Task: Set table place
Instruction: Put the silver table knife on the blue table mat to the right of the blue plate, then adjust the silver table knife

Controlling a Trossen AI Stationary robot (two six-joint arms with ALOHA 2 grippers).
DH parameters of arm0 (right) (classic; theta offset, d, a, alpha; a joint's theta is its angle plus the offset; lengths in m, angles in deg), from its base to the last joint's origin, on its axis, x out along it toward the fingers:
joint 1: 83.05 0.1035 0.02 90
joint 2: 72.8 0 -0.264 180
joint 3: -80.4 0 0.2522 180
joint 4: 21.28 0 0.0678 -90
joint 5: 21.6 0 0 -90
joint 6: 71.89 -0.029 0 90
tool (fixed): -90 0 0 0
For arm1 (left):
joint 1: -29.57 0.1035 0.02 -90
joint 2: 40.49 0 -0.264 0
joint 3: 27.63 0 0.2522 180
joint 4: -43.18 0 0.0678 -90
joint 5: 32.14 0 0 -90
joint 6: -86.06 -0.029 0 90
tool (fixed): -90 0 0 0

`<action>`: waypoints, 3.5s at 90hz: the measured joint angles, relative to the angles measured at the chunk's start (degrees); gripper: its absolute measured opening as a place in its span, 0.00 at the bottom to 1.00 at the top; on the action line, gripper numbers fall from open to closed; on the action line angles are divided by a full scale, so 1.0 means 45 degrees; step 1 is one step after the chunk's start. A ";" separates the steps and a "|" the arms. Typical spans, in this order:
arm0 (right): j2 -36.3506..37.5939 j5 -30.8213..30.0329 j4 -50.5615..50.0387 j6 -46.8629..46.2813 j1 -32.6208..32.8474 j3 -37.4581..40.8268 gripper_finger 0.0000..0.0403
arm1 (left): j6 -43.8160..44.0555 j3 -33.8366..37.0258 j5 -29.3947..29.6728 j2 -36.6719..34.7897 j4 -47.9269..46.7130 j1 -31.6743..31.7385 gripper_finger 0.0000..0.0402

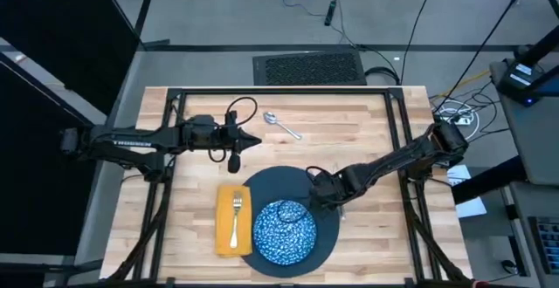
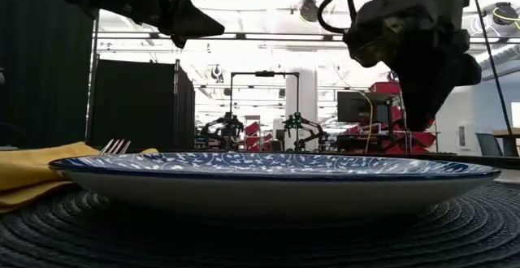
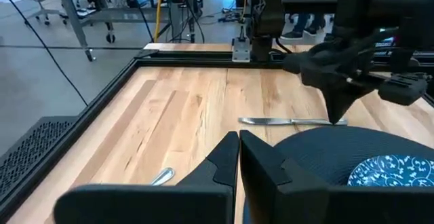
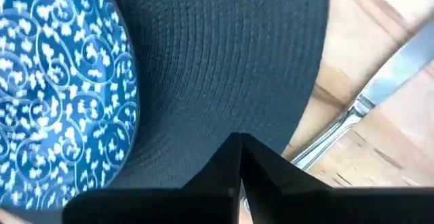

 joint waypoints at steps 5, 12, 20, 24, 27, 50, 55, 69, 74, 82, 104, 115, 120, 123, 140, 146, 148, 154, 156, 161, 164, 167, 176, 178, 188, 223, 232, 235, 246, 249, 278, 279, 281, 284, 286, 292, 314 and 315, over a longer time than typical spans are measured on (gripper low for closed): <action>-0.0016 -0.0292 -0.0818 -0.0366 0.0151 -0.0003 0.00 | 0.0005 0.0000 0.0002 -0.0003 0.0005 0.0000 0.00; -0.0039 -0.0826 -0.2100 -0.0915 0.0343 0.0024 0.00 | 0.0005 0.0000 0.0002 0.0000 0.0005 0.0000 0.00; -0.0029 -0.1141 -0.2869 -0.1364 0.0477 0.0292 0.00 | 0.0015 0.0000 0.0002 0.0000 0.0005 0.0000 0.00; -0.0029 -0.1131 -0.2750 -0.1401 0.0492 0.0521 0.00 | 0.0015 0.0000 0.0002 0.0000 0.0000 0.0000 0.00; -0.0029 -0.1127 -0.2511 -0.1402 0.0492 0.0725 0.00 | 0.0019 0.0000 -0.0003 0.0000 0.0010 0.0000 0.00; -0.0034 -0.0933 -0.0617 -0.1525 0.0246 0.1705 0.19 | 0.0034 0.0000 -0.0187 0.0000 0.0015 0.0000 0.00; -0.0034 -0.0839 -0.0509 -0.1425 0.0199 0.1722 0.25 | 0.0034 0.0000 -0.0192 0.0000 0.0019 0.0000 0.00; -0.0029 -0.0814 -0.0453 -0.1351 0.0157 0.1722 0.39 | 0.0029 0.0000 -0.0202 0.0000 0.0015 0.0000 0.00; -0.0029 -0.0851 -0.0380 -0.1344 0.0157 0.1740 0.42 | 0.0029 0.0000 -0.0202 0.0000 0.0015 0.0000 0.00; -0.0029 -0.0857 0.0028 -0.1339 0.0157 0.1970 0.44 | 0.0024 0.0000 -0.0206 0.0000 0.0015 0.0000 0.00; -0.0029 -0.0840 0.0794 -0.1872 0.0157 0.2572 0.38 | 0.0024 0.0000 -0.0207 0.0000 0.0011 0.0000 0.00; 0.0035 -0.0874 0.1162 -0.2179 0.0157 0.2937 0.27 | 0.0024 0.0000 -0.0207 0.0000 0.0010 0.0000 0.00; 0.0057 -0.0881 0.1347 -0.2235 0.0157 0.3162 0.18 | 0.0024 0.0000 -0.0207 0.0000 0.0010 0.0000 0.00; 0.0065 -0.0876 0.1469 -0.2144 0.0157 0.3276 0.11 | 0.0024 0.0000 -0.0207 0.0000 0.0010 0.0000 0.00; 0.0231 -0.0281 0.0119 -0.1294 0.0051 0.2317 0.01 | 0.0029 0.0000 -0.0211 0.0000 0.0010 0.0000 0.00; 0.0605 -0.0323 -0.0505 -0.1177 0.0088 0.1350 0.00 | 0.0029 0.0000 -0.0211 0.0000 0.0005 0.0000 0.00; 0.0710 -0.0330 -0.0506 -0.1107 0.0128 0.1030 0.01 | 0.0029 0.0000 -0.0211 0.0000 0.0005 0.0000 0.00; 0.0740 -0.0425 -0.0898 -0.1141 0.0339 0.0375 0.01 | 0.0024 0.0000 -0.0211 0.0000 0.0007 0.0000 0.00; 0.0708 -0.0429 -0.1000 -0.1235 0.0425 0.0270 0.01 | 0.0024 0.0000 -0.0211 0.0000 0.0006 0.0000 0.00; 0.0592 -0.0452 -0.0420 -0.1657 0.0662 0.0143 0.01 | 0.0024 0.0000 -0.0211 0.0000 -0.0005 0.0000 0.00; 0.0524 -0.0470 0.0124 -0.1915 0.0822 0.0118 0.01 | 0.0019 0.0000 -0.0211 0.0000 -0.0005 0.0000 0.00; 0.0420 -0.0502 0.0553 -0.2155 0.1009 0.0142 0.01 | 0.0019 0.0000 -0.0211 0.0000 -0.0005 0.0000 0.00; -0.0279 -0.0642 0.0876 -0.2958 0.1462 0.0280 0.00 | 0.0016 0.0000 -0.0211 0.0000 -0.0009 0.0000 0.00; -0.0408 -0.0766 0.0781 -0.3050 0.1530 0.0292 0.00 | 0.0013 0.0000 -0.0211 0.0000 -0.0015 0.0000 0.00; -0.0606 -0.1500 -0.0478 -0.3189 0.1588 0.0255 0.00 | 0.0014 0.0000 -0.0215 0.0000 -0.0005 0.0000 0.00; -0.0685 -0.1393 0.0236 -0.0502 0.1774 0.0255 0.14 | 0.0355 0.0000 -0.0217 0.0000 -0.0011 0.0000 0.00; -0.0685 -0.1328 0.0253 0.0126 0.1779 0.0255 0.25 | 0.0355 0.0000 -0.0221 0.0000 0.0000 0.0000 0.00; -0.0685 -0.1332 0.0288 0.0264 0.1779 0.0255 0.28 | 0.0355 0.0000 -0.0216 0.0000 0.0000 0.0000 0.00; -0.0685 -0.1327 0.0561 0.0692 0.1772 0.0255 0.39 | 0.0355 0.0000 -0.0216 0.0000 0.0000 0.0000 0.00; -0.0690 -0.1323 0.0576 0.0740 0.1770 0.0255 0.41 | 0.0355 0.0000 -0.0216 0.0000 0.0000 0.0000 0.00; -0.1748 -0.1367 0.1467 0.1595 0.1641 0.0260 0.39 | 0.0353 0.0000 -0.0216 0.0000 0.0005 -0.0003 0.00; -0.1765 -0.1367 0.1462 0.1597 0.1634 0.0260 0.39 | 0.0355 0.0000 -0.0216 0.0000 0.0005 -0.0003 0.00; -0.1810 -0.1367 0.1446 0.1599 0.1620 0.0260 0.38 | 0.0355 0.0000 -0.0216 0.0000 0.0005 0.0000 0.00; -0.1858 -0.1367 0.1447 0.1598 0.1589 0.0260 0.37 | 0.0355 0.0000 -0.0216 0.0000 0.0005 0.0000 0.00; -0.1870 -0.1365 0.1453 0.1582 0.1580 0.0260 0.36 | 0.0355 0.0000 -0.0216 0.0000 0.0005 0.0000 0.00; -0.1875 -0.1362 0.1451 0.1461 0.1581 0.0260 0.33 | 0.0355 0.0000 -0.0216 0.0000 0.0003 0.0000 0.00; -0.1875 -0.1361 0.1339 0.0692 0.1595 0.0260 0.16 | 0.0350 0.0000 -0.0216 0.0000 0.0005 0.0000 0.00; -0.1875 -0.1362 0.1334 0.0659 0.1595 0.0260 0.15 | 0.0350 0.0000 -0.0216 0.0000 0.0005 0.0000 0.00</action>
